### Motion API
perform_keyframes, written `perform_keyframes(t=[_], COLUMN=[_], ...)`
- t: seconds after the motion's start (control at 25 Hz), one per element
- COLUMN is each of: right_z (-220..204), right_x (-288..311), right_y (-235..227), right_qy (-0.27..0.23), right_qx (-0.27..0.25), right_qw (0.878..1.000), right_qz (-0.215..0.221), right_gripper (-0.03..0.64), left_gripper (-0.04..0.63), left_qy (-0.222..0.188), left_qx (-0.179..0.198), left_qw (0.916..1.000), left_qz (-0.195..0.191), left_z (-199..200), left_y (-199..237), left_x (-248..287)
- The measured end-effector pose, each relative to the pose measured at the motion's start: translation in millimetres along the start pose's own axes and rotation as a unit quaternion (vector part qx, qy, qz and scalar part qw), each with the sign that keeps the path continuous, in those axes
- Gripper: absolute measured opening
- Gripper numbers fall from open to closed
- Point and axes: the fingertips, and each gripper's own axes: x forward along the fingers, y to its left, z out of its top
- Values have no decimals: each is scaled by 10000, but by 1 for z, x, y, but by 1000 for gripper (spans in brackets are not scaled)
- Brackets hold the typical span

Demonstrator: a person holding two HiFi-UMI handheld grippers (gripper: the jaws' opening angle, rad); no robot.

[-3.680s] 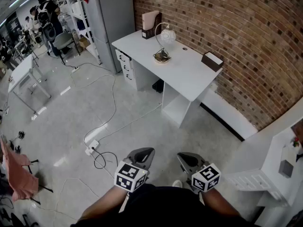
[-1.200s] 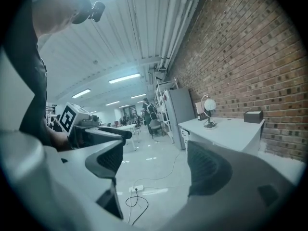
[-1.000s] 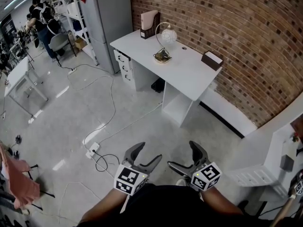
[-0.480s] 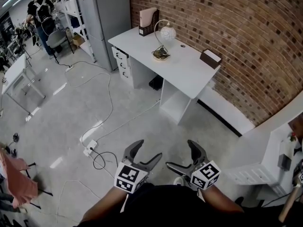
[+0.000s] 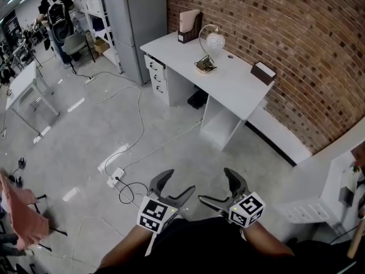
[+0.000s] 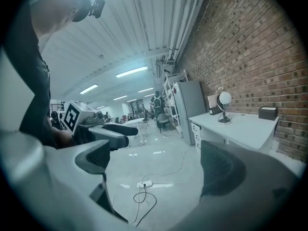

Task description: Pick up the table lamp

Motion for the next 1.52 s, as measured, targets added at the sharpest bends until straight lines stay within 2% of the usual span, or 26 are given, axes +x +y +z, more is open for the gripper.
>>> perform_keyframes(t=[0.16,0.28,0.68,0.92,1.04,1.2,1.36,1.52], right_z=[-3,-9,-4,7,22,48,79,96], right_x=[15,20,51,83,103,129,151,170], right_y=[14,19,1,-40,-67,-110,-151,-193], right_qy=[-13,79,79,-2,-120,-244,-325,-354], right_qx=[27,121,256,405,412,369,294,273], right_qw=[10000,9999,9996,9992,9991,9990,9990,9990], right_qz=[-25,-22,-35,-49,-33,-61,-20,-18], right_gripper=[591,590,581,578,577,575,572,571], left_gripper=[353,353,353,353,353,351,352,352], left_qy=[121,130,185,387,399,369,276,336], left_qx=[4,-125,-298,-226,-66,186,220,229], left_qw=[9999,9998,9994,9990,9992,9991,9994,9992], left_qz=[-29,11,-47,-48,-10,-35,-38,-18], left_z=[-14,-18,-18,-12,0,30,64,79], left_y=[17,28,53,85,108,135,160,182], left_x=[-17,-22,-6,25,50,90,130,166])
